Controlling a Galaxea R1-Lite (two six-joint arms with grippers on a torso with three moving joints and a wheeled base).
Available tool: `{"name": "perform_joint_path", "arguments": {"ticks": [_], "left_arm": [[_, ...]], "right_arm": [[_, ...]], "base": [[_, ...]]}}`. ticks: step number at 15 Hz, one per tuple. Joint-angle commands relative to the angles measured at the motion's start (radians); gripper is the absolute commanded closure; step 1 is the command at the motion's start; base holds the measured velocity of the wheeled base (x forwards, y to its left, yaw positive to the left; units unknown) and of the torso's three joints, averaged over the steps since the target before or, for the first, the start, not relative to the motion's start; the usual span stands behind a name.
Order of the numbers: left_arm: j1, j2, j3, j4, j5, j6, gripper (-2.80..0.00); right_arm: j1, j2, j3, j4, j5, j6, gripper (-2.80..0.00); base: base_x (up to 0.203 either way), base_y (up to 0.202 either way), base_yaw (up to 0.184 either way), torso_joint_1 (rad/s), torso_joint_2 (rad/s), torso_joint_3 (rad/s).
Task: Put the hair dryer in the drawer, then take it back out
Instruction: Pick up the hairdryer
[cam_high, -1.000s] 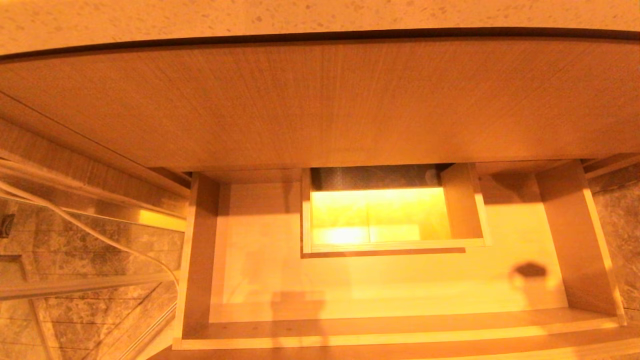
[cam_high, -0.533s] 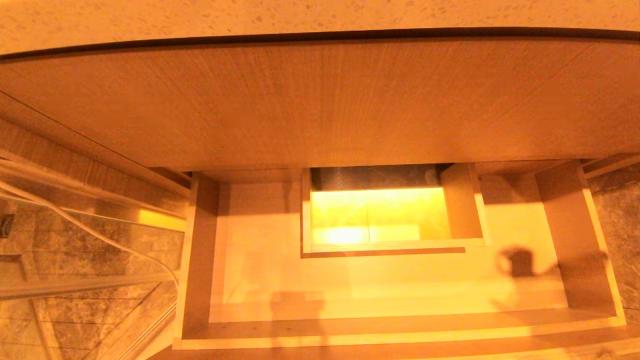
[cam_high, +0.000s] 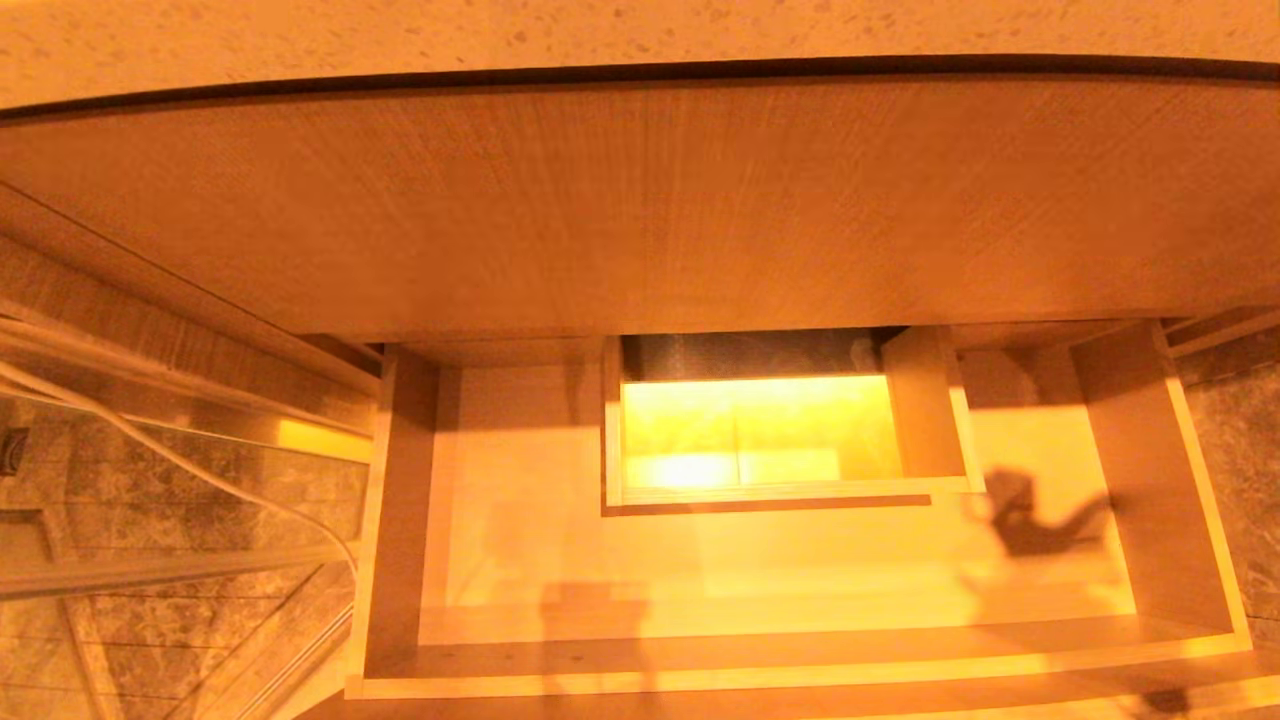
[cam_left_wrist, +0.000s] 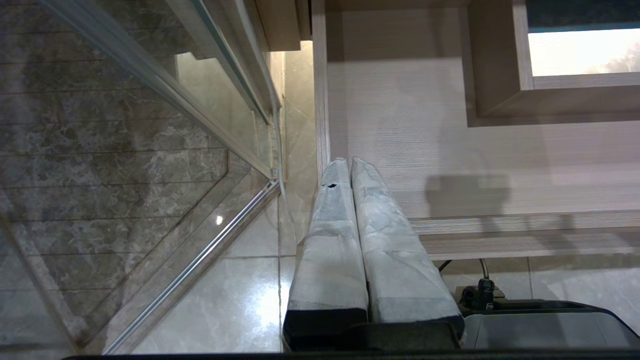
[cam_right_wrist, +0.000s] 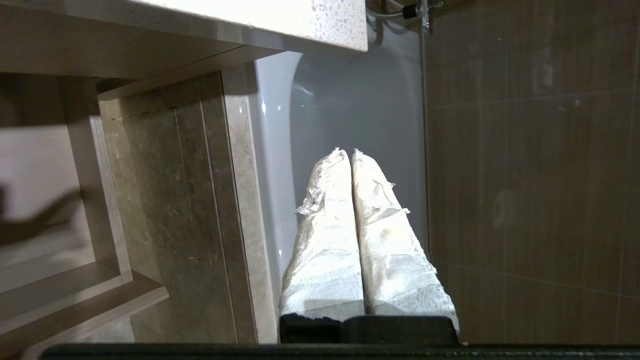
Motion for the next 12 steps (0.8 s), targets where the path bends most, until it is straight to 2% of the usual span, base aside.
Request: {"name": "perform_joint_path", "arguments": {"ticks": [1, 8, 10, 12], "left_arm": [[0.000, 0.000, 0.000, 0.000, 0.000, 0.000, 0.00], [0.000, 0.000, 0.000, 0.000, 0.000, 0.000, 0.00], [0.000, 0.000, 0.000, 0.000, 0.000, 0.000, 0.00], [0.000, 0.000, 0.000, 0.000, 0.000, 0.000, 0.00]], "right_arm": [[-0.002, 0.017, -0.001, -0.002, -0.008, -0.009, 0.00], [-0.023, 0.071, -0.009, -0.037, -0.008, -0.012, 0.00], [-0.068, 0.136, -0.036, -0.092, -0.008, -0.015, 0.00], [-0.102, 0.185, -0.089, -0.128, -0.008, -0.081, 0.00]], "base": [[0.000, 0.000, 0.000, 0.000, 0.00, 0.000], [0.000, 0.000, 0.000, 0.000, 0.00, 0.000], [0.000, 0.000, 0.000, 0.000, 0.00, 0.000], [0.000, 0.000, 0.000, 0.000, 0.00, 0.000]]}}
